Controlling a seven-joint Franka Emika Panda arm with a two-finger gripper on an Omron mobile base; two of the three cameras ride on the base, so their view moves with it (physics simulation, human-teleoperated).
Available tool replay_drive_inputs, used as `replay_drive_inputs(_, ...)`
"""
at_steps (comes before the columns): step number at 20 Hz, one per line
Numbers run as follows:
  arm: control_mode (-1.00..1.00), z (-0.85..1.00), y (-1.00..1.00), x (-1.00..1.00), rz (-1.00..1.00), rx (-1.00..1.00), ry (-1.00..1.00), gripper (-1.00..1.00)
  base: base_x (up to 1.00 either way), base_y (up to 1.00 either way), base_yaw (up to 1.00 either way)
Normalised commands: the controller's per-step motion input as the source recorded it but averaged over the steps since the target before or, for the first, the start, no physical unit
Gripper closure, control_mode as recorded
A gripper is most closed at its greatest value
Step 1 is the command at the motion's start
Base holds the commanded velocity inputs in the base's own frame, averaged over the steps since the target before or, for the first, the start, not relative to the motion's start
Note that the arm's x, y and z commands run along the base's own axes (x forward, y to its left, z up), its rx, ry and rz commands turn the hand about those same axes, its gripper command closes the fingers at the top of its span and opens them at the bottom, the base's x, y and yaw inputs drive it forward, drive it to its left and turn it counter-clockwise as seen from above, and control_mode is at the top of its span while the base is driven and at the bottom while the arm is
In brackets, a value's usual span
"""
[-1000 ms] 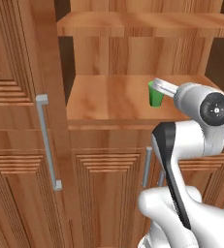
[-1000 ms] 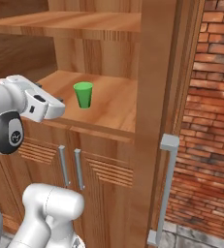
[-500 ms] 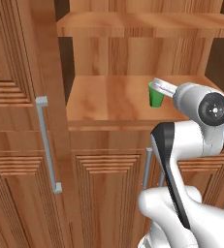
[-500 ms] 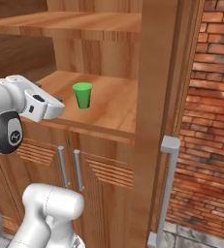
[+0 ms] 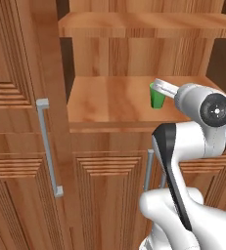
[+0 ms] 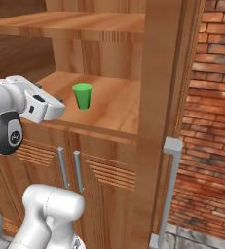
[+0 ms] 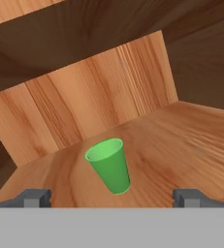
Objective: Open the cabinet directly in front. Then move the beer and the cup to the dining counter with the jar on it.
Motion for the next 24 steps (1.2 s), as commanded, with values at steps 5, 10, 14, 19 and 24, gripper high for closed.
replay_drive_inputs(5, 1.0, 0.0, 0.0, 0.0, 0.0, 0.0, 0.0, -1.0, 0.67, 0.0, -0.13)
replay_drive_inputs(10, 1.0, 0.0, 0.0, 0.0, 0.0, 0.0, 0.0, -1.0, 0.32, 0.0, -0.19)
replay_drive_inputs(14, 1.0, 0.0, 0.0, 0.0, 0.0, 0.0, 0.0, -1.0, 0.0, 0.0, 0.0)
replay_drive_inputs(19, -1.0, 0.02, 0.0, 0.07, 0.0, 0.01, 0.05, -1.0, 0.1, 0.0, 0.0)
replay_drive_inputs(24, -1.0, 0.08, 0.0, 0.26, 0.06, 0.01, 0.31, -1.0, 0.0, 0.0, 0.0)
